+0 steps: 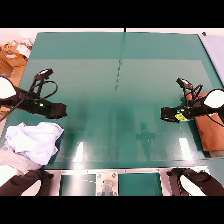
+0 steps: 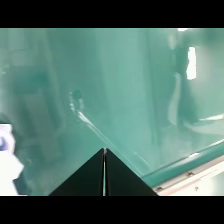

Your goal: Fold the shirts.

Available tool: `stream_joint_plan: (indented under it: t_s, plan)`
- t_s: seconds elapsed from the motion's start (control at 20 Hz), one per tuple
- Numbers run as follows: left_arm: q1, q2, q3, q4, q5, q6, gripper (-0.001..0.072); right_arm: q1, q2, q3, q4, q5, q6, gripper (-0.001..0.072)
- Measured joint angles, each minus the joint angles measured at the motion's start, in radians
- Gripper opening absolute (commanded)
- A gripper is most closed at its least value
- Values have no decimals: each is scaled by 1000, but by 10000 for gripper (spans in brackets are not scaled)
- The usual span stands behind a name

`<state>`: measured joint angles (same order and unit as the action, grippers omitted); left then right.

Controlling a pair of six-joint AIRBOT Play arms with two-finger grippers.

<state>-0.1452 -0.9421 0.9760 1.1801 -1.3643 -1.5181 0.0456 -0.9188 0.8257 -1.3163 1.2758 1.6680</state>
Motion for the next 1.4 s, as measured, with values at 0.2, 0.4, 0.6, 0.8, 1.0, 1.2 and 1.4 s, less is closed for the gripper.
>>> stream_joint_plan:
  t_s: [0.2,0.4,0.6,0.8,1.0,1.2,1.4]
  plan:
    - [0,0,0,58,7,-1,40,0,0,0,0,0,0,15]
    - [0,0,-2,256,11,-64,717,0,0,0,0,0,0,14]
    - [7,-2,-65,547,24,-163,717,0,0,0,0,0,0,14]
    - [14,-2,-234,644,37,-217,716,0,0,0,0,0,0,14]
    - [14,-3,-417,674,86,-247,410,0,0,0,0,-1,0,15]
    - [14,-2,-483,678,124,-256,22,0,0,0,0,-26,0,14]
    - [16,-4,-373,650,95,-235,22,0,0,0,0,-48,0,15]
